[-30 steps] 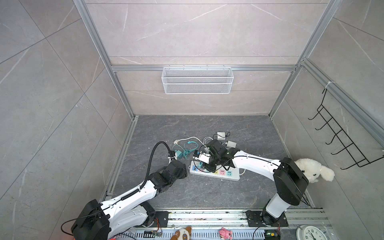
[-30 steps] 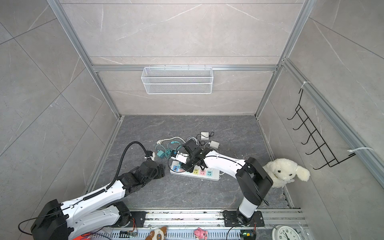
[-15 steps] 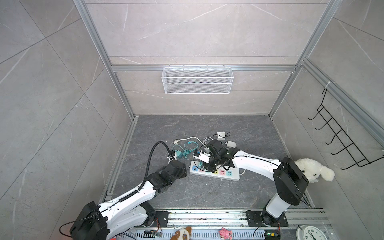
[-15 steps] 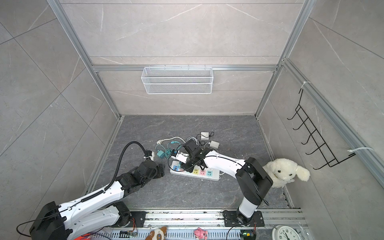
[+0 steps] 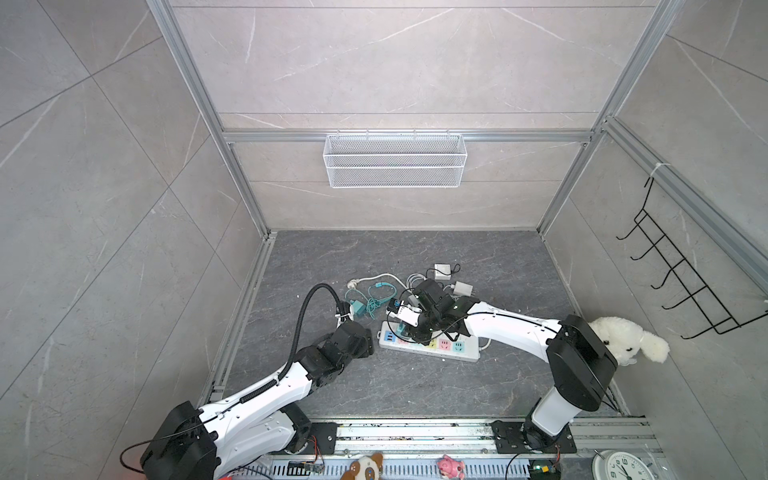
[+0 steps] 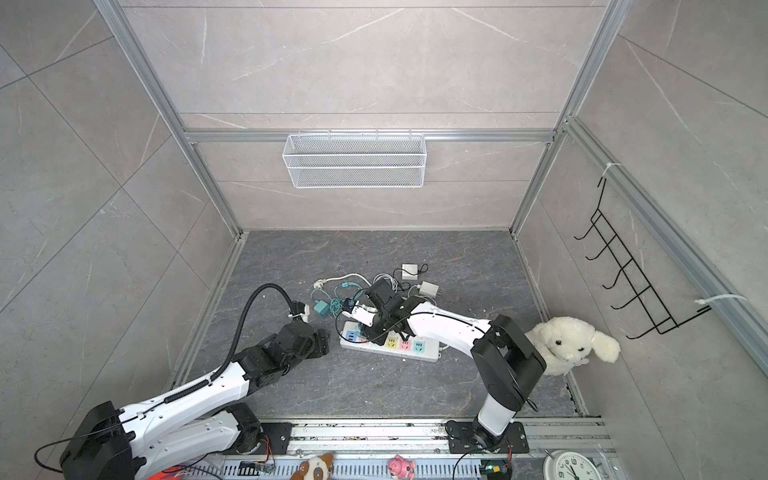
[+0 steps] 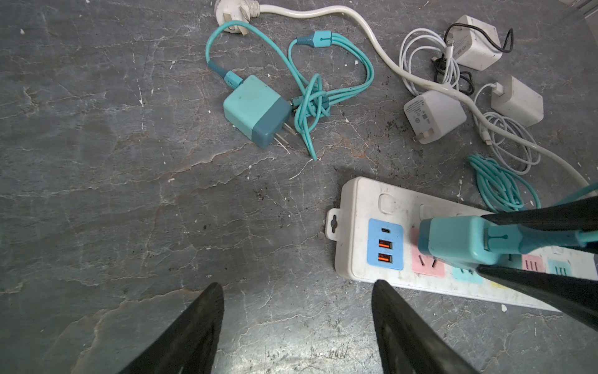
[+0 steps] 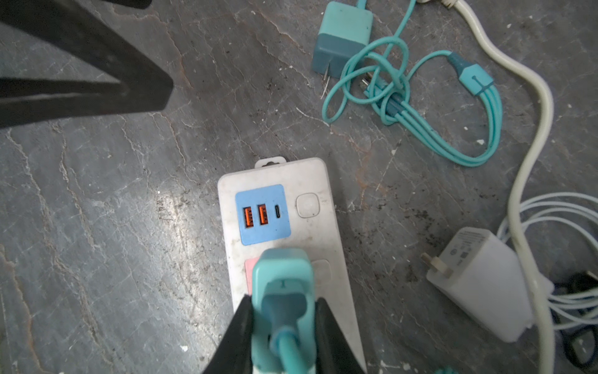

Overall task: Insert the plug
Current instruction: 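Press the teal charger's prongs down into the pink socket with the right gripper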

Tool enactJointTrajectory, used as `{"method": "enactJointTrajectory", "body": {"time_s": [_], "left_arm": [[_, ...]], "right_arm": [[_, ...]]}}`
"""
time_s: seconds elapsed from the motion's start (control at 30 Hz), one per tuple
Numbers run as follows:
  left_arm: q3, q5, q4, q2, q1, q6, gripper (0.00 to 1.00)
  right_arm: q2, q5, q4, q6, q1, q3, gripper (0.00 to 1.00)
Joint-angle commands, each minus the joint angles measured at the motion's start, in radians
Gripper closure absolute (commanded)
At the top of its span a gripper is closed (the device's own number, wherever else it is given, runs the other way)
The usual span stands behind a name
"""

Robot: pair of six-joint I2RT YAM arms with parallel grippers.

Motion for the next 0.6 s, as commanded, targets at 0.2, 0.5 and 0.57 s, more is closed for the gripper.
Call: {"method": "enactJointTrajectory", "body": {"time_s": [0.2,0.5,0.57], "left_arm": [[-0.034,0.049,-0.004,-0.015,0.007,-0.024,0.25],[-0.031,0.082,0.028,0.039,0.007,-0.035,0.25],[-0.031,0.089,0.042,0.055,0.007,-0.037,0.25]], "right_arm": [[0.075,-0.033,-0.066,0.029,0.059,0.015,0.91],[0.065,0.022,-0.082,0.042,0.064,-0.001,0.93],[0.048,0.035,-0.084,0.058,0.063,-0.017,0.93]]}}
